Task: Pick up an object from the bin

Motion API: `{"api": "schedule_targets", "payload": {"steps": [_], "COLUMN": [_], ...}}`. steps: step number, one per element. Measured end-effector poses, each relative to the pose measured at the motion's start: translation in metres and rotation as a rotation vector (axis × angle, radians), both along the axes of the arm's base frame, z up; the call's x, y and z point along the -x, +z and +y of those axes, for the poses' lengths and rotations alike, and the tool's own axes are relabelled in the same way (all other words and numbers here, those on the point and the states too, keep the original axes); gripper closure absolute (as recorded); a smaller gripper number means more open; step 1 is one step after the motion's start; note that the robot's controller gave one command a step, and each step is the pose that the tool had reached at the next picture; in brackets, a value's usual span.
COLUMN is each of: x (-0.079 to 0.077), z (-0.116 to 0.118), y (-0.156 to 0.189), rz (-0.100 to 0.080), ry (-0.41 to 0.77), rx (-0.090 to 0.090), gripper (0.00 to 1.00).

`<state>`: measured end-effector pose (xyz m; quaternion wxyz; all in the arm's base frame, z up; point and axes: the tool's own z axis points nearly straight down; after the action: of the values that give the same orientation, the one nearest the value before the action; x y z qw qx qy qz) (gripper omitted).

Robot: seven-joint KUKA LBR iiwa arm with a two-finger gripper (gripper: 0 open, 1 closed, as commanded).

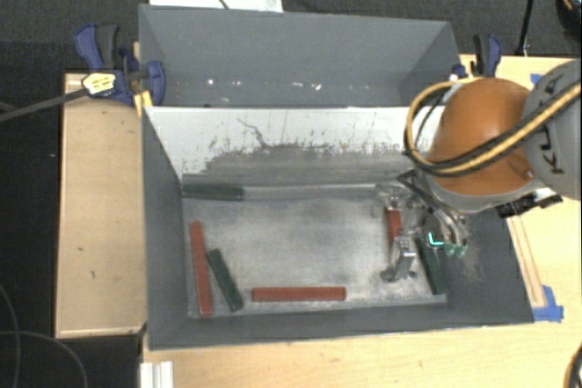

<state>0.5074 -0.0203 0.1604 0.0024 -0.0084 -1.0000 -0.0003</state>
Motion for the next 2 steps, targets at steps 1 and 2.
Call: {"api": "schedule_targets", "payload": {"steps": [1,2], "x": [-0.005,0.011], "z": [0.025,0.07], "y": [0.039,-0.063], "rz": [-0.012,-0.001], "ry": [0.275,0.483], "rx": [0.0,-0.003], "gripper": [0.0,0.0]}}
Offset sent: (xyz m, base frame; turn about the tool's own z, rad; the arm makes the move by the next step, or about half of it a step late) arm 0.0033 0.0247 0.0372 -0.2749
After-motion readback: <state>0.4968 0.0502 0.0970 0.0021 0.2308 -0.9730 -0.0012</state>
